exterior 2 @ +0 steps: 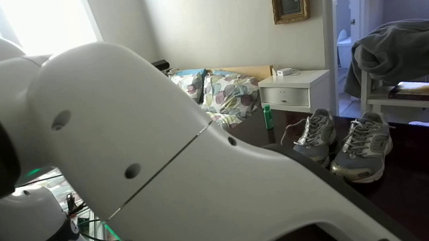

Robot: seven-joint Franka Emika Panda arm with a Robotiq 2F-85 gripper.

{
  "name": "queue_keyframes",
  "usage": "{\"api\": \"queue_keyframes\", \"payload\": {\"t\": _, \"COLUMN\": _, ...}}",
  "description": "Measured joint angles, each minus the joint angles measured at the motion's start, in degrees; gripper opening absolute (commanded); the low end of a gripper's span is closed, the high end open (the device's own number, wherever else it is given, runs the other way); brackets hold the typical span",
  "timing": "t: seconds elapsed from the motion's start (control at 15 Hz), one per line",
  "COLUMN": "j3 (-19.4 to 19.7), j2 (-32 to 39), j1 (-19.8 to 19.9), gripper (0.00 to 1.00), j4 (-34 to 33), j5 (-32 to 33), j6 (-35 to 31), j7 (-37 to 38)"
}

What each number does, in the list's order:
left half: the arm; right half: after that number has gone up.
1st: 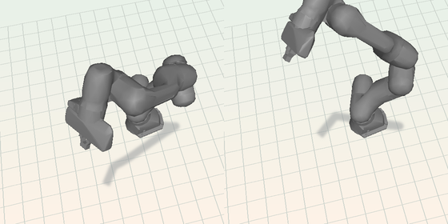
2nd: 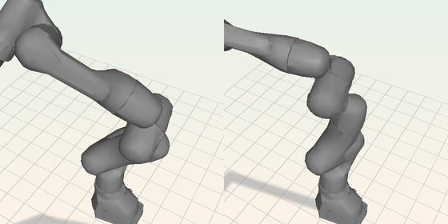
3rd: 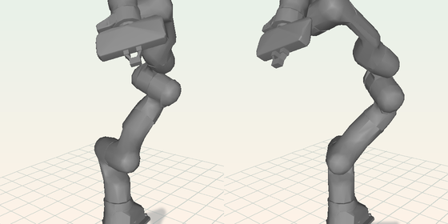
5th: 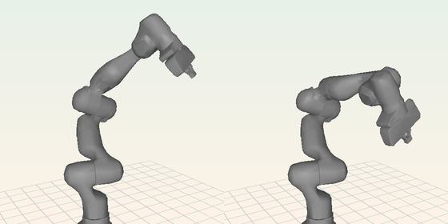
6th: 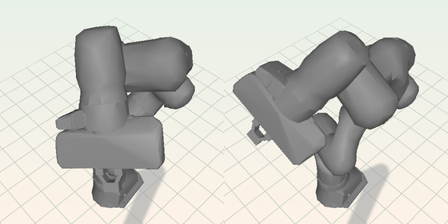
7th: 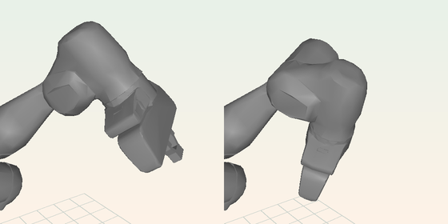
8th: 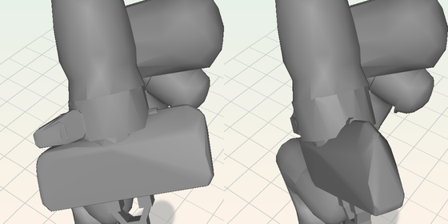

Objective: Open the drawer

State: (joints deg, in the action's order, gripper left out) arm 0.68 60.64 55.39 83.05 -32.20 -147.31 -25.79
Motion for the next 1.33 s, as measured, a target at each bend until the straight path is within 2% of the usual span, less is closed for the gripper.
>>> {"api": "queue_keyframes", "payload": {"t": 0.27, "j3": -0.1, "j2": -1.1, "j1": 1.0, "gripper": 1.00, "j4": 0.3, "j5": 0.2, "j6": 5.1, "j7": 10.1}}
{"api": "queue_keyframes", "payload": {"t": 0.47, "j3": -1.3, "j2": -1.6, "j1": 3.4, "gripper": 1.00, "j4": 0.1, "j5": -0.9, "j6": 10.0, "j7": 14.1}}
{"api": "queue_keyframes", "payload": {"t": 0.8, "j3": -4.1, "j2": -1.8, "j1": 7.5, "gripper": 1.00, "j4": 0.0, "j5": -3.2, "j6": 13.3, "j7": 13.7}}
{"api": "queue_keyframes", "payload": {"t": 1.07, "j3": -7.0, "j2": -2.4, "j1": 10.9, "gripper": 1.00, "j4": 0.1, "j5": -5.3, "j6": 14.1, "j7": 8.2}}
{"api": "queue_keyframes", "payload": {"t": 1.33, "j3": -6.9, "j2": -3.0, "j1": 11.3, "gripper": 1.00, "j4": 0.3, "j5": -4.7, "j6": 14.3, "j7": 4.4}}
